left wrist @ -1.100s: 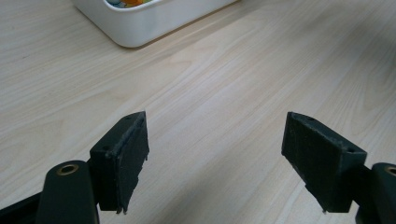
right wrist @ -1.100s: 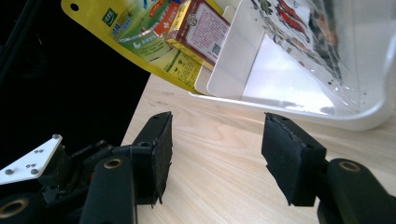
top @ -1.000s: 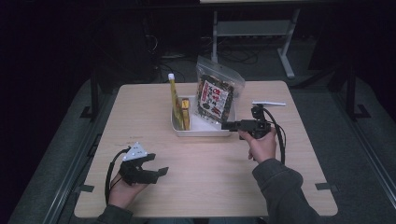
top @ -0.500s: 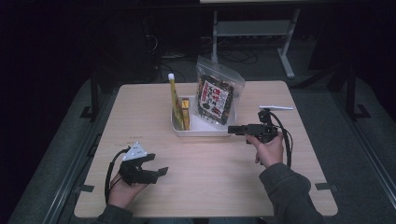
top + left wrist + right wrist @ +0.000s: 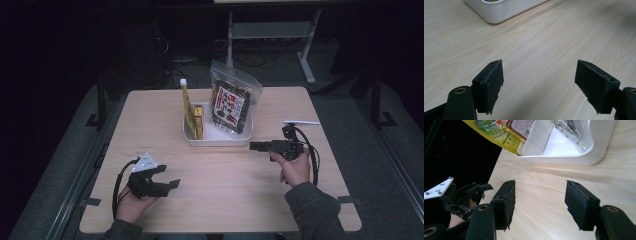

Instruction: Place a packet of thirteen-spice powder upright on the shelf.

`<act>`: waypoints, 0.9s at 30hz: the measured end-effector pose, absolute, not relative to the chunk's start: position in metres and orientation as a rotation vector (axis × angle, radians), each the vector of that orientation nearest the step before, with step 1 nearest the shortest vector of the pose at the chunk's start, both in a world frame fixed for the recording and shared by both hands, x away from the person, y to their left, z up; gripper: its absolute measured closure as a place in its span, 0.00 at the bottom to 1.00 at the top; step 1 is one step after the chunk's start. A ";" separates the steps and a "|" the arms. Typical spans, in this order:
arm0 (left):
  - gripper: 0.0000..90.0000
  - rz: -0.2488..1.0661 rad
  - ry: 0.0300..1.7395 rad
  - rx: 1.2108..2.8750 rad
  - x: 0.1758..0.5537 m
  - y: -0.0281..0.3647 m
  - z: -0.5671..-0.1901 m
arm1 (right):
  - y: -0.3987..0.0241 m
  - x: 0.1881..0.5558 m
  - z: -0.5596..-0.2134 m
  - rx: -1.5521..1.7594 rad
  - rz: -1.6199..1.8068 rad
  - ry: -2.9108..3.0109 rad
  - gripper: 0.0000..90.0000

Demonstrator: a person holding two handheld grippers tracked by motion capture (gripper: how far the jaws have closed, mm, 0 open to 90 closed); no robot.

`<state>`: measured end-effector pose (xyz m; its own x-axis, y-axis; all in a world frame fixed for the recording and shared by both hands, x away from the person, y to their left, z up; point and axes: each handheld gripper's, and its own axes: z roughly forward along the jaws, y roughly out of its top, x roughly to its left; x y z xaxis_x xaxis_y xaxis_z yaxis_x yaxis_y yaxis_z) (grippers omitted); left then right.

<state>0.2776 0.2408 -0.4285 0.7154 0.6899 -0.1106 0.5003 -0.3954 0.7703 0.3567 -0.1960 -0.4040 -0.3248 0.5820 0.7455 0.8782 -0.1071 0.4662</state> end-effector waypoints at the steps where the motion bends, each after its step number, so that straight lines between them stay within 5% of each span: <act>1: 0.25 0.285 0.904 2.078 0.278 0.241 -0.429 | -0.197 0.356 -0.406 -1.612 -1.401 -1.862 0.45; 27: 0.25 0.267 0.906 2.078 0.278 0.239 -0.432 | -0.236 0.321 -0.429 -1.627 -1.426 -1.859 0.44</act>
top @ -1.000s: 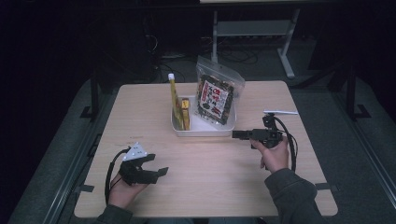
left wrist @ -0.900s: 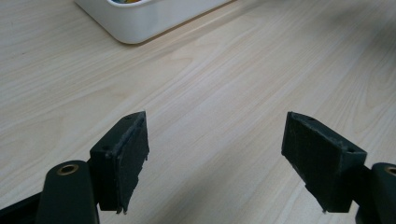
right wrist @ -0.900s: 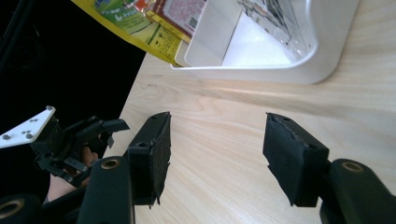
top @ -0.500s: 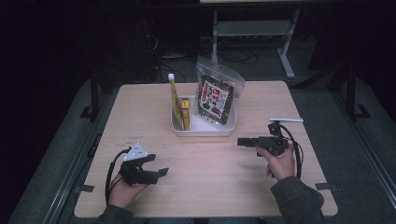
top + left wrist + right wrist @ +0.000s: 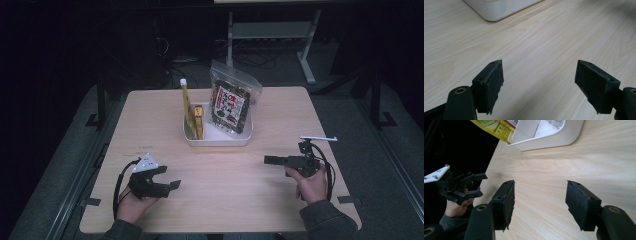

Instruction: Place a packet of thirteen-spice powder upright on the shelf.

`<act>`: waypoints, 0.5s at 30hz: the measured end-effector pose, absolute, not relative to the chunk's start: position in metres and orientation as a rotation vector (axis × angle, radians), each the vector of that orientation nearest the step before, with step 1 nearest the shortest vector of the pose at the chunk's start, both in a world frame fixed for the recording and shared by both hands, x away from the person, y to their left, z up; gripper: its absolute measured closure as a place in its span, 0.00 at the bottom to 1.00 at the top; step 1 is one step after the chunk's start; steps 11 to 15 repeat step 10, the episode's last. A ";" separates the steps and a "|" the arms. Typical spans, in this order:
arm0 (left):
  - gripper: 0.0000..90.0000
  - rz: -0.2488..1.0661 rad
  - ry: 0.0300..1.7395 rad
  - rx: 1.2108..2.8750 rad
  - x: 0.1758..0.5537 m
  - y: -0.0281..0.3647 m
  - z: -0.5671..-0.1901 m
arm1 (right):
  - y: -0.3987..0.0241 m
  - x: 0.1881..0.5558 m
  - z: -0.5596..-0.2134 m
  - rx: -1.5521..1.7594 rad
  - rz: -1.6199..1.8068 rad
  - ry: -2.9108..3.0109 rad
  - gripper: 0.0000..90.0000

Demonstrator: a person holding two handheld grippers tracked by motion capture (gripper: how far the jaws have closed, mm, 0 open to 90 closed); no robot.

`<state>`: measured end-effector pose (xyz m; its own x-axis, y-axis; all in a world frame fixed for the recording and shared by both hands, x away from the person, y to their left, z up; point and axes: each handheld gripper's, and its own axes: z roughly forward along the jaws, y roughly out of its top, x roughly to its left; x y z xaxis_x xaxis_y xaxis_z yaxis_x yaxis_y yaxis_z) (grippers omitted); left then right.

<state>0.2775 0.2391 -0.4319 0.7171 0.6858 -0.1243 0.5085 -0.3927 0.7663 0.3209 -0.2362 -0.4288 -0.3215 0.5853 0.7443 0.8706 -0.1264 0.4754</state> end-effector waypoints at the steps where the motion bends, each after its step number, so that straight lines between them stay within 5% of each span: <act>1: 0.25 0.260 0.906 2.075 0.278 0.239 -0.433 | -0.237 0.320 -0.430 -1.627 -1.428 -1.856 0.44; 15: 0.25 0.219 0.896 2.066 0.277 0.235 -0.435 | -0.241 0.307 -0.435 -1.605 -1.462 -1.862 0.43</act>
